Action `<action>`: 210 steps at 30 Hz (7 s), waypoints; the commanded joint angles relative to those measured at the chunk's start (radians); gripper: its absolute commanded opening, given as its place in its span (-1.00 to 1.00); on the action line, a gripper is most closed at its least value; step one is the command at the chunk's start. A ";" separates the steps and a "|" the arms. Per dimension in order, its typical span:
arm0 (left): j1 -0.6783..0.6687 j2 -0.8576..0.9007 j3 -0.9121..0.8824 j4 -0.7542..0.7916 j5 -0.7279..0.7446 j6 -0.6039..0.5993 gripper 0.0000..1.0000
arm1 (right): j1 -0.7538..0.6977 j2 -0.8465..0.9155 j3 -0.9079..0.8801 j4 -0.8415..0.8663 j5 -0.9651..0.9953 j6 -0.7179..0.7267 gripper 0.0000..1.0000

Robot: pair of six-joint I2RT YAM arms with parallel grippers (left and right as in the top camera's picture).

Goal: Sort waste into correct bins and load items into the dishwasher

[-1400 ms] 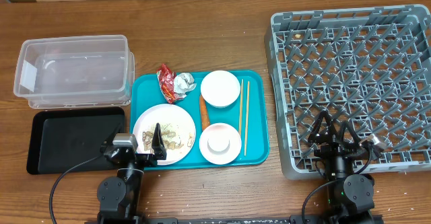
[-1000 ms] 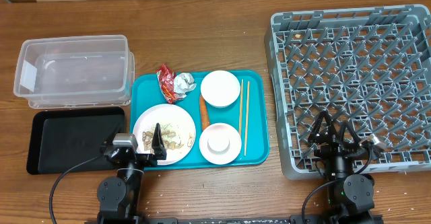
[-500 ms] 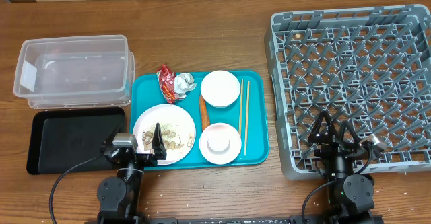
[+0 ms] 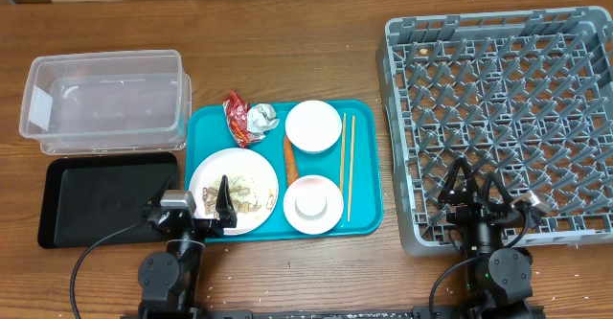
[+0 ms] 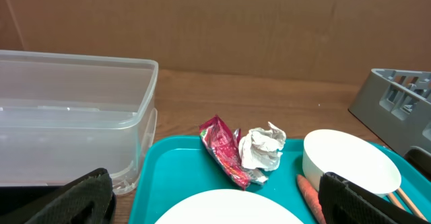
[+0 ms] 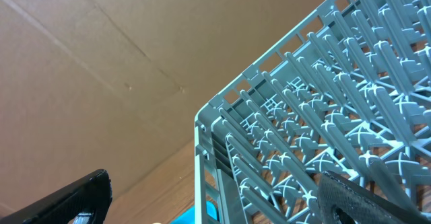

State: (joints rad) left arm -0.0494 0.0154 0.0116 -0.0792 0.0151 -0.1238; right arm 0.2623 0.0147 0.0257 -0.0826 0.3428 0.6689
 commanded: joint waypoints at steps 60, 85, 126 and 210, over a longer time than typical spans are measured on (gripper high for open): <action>0.007 -0.011 -0.007 0.007 0.038 -0.138 1.00 | -0.002 -0.012 -0.006 0.003 -0.005 -0.003 1.00; 0.007 0.461 0.863 -0.511 0.181 -0.024 1.00 | -0.002 0.266 0.555 -0.454 -0.398 -0.114 0.99; -0.004 1.181 1.563 -1.260 -0.123 -0.299 1.00 | 0.648 1.686 1.297 -0.934 -0.284 -0.093 0.79; -0.364 1.587 1.419 -0.993 0.063 -0.270 0.20 | -0.084 1.131 1.462 -1.304 -0.566 -0.393 0.52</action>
State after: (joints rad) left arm -0.4049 1.5703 1.4361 -1.0801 0.0898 -0.3485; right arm 0.1658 1.1393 1.4754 -1.3922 -0.0051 0.4324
